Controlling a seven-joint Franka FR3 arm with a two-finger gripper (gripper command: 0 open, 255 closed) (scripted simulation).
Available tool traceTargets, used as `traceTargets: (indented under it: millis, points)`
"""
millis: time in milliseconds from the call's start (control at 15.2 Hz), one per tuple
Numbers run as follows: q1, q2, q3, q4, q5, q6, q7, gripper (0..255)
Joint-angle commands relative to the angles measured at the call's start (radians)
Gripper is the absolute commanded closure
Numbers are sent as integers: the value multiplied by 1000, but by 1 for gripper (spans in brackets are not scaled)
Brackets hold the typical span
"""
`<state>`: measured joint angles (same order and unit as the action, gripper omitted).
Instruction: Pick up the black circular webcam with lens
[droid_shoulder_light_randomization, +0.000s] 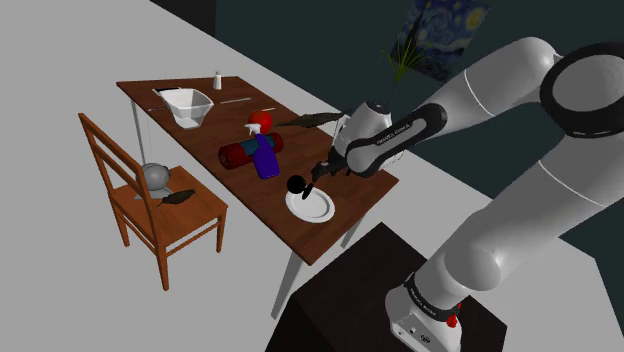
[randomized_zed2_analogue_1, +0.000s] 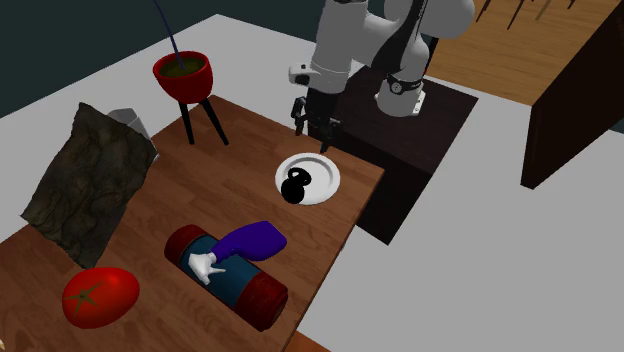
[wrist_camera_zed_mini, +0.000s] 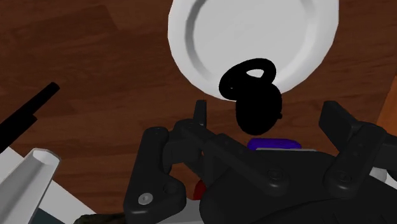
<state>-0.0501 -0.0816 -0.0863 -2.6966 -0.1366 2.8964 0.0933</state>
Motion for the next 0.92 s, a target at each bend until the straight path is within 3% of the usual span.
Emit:
traceTargets:
  millis: [0,264,858]
  points:
    - [-5,111,-1,29,-22,111,22,0]
    - [1,287,-22,113,-57,249,54,0]
    - [32,413,-53,135,-57,353,66,0]
